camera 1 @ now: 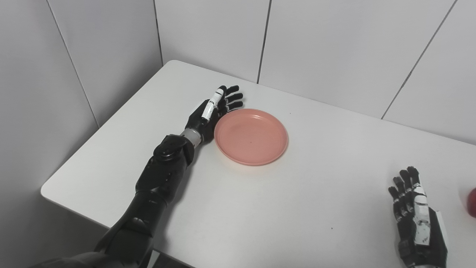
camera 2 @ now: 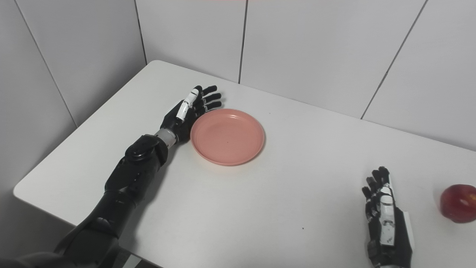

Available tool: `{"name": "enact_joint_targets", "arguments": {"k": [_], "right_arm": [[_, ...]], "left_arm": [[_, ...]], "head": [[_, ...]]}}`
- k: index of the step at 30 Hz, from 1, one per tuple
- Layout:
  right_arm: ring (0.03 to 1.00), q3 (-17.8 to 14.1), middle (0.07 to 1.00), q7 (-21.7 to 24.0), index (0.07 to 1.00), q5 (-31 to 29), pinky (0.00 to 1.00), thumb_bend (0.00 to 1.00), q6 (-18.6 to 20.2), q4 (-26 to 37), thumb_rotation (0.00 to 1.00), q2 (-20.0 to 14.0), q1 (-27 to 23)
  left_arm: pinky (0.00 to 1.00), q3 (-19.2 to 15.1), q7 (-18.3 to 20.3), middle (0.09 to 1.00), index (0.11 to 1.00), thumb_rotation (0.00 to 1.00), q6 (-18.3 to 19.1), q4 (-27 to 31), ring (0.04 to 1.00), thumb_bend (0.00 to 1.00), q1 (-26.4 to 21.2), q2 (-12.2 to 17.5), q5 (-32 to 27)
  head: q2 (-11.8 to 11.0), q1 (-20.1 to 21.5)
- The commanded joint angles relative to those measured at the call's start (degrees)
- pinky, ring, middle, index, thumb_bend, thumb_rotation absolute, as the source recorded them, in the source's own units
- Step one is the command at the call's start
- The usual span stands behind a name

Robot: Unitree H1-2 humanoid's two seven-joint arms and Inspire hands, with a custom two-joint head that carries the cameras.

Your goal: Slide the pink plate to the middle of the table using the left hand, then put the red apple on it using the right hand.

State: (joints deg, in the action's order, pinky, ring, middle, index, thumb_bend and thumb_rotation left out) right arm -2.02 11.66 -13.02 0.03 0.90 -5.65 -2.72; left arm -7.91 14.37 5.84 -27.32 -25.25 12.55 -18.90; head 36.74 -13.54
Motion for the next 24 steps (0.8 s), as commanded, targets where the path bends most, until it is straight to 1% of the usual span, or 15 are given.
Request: {"name": "enact_joint_targets", "arguments": {"k": [1, 4, 9, 13, 17, 24], "right_arm": [[1.000, 0.34, 1.000, -0.24, 1.000, -0.57, 1.00, 0.17, 1.00, 0.07, 1.00, 0.91, 1.21], [1.000, 0.54, 1.000, -0.42, 1.000, -0.31, 1.00, 0.18, 1.54, 0.61, 1.00, 0.89, 1.28], [1.000, 0.61, 1.000, -0.61, 1.000, -0.67, 1.00, 0.19, 2.10, 0.99, 1.00, 1.25, 1.33], [1.000, 0.75, 1.000, -1.08, 1.000, -0.10, 1.00, 0.19, 1.46, 0.88, 1.00, 1.53, 1.31], [1.000, 0.71, 1.000, -1.54, 1.000, -0.17, 1.00, 0.19, 2.21, 1.27, 1.00, 1.87, 1.39], [1.000, 1.00, 1.000, -1.42, 1.000, 0.27, 1.00, 0.21, 1.83, 0.86, 1.00, 1.72, 1.15]], "left_arm": [[0.86, 0.46, 0.26, 0.876, 0.860, 1.00, 3.15, -0.66, 0.870, 0.35, 0.99, -0.56, 0.13], [0.85, 0.81, -0.10, 0.867, 0.849, 1.00, 3.47, -0.02, 0.860, 0.35, 1.19, -0.69, 0.60], [0.86, 1.12, 0.75, 0.876, 0.860, 1.00, 4.19, 1.03, 0.869, 0.34, 2.01, -1.02, -0.08], [0.87, 1.59, 0.92, 0.870, 0.850, 1.00, 4.13, 1.24, 0.868, 0.34, 2.52, -1.42, 0.43], [0.86, 2.44, 0.91, 0.870, 0.849, 1.00, 5.48, 3.55, 0.866, 0.34, 3.34, -1.86, 0.83], [0.84, 3.53, 0.40, 0.857, 0.842, 1.00, 7.77, 8.26, 0.854, 0.33, 5.00, -2.82, 0.83]], "head": [[-0.03, 0.07], [0.18, 0.29], [0.67, 1.24], [0.95, 1.79], [1.10, 2.12], [1.71, 3.10]]}}
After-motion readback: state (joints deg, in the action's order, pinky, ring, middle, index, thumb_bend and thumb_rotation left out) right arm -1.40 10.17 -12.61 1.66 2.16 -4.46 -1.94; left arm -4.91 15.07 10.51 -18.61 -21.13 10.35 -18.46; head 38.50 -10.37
